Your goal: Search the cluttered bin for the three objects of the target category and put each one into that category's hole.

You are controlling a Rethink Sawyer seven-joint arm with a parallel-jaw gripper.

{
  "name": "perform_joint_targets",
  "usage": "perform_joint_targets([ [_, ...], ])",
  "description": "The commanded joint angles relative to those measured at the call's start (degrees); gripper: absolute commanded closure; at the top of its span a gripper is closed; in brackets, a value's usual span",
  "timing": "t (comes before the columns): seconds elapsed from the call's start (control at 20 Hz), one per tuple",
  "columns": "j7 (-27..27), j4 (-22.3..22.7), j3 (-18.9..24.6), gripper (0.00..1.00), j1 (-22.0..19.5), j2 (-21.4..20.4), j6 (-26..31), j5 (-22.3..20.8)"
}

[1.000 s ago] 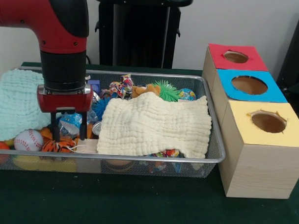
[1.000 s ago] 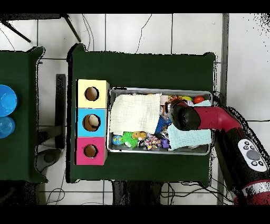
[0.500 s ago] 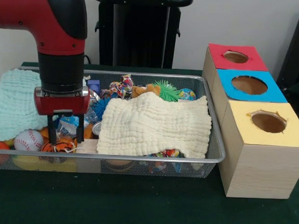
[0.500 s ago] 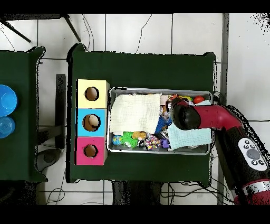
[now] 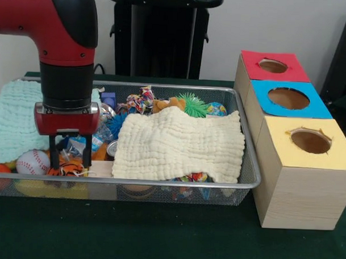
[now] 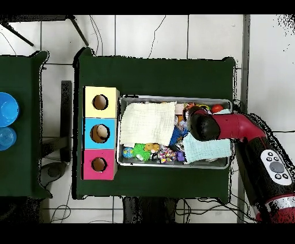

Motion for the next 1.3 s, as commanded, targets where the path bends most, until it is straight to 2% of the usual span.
perform_joint_targets([
  [0.05, -14.76, -4.16, 1.54, 0.0, 1.37, 4.13, 3.96, -5.71],
  [0.65, -16.35, -4.93, 1.13, 0.0, 2.27, 5.75, 4.23, -6.66],
  [0.7, -16.25, -4.99, 0.97, 1.0, 2.42, 5.77, 4.16, -6.83],
  [1.3, -13.8, -3.75, 0.51, 1.0, 4.06, 4.92, 5.67, -7.1],
])
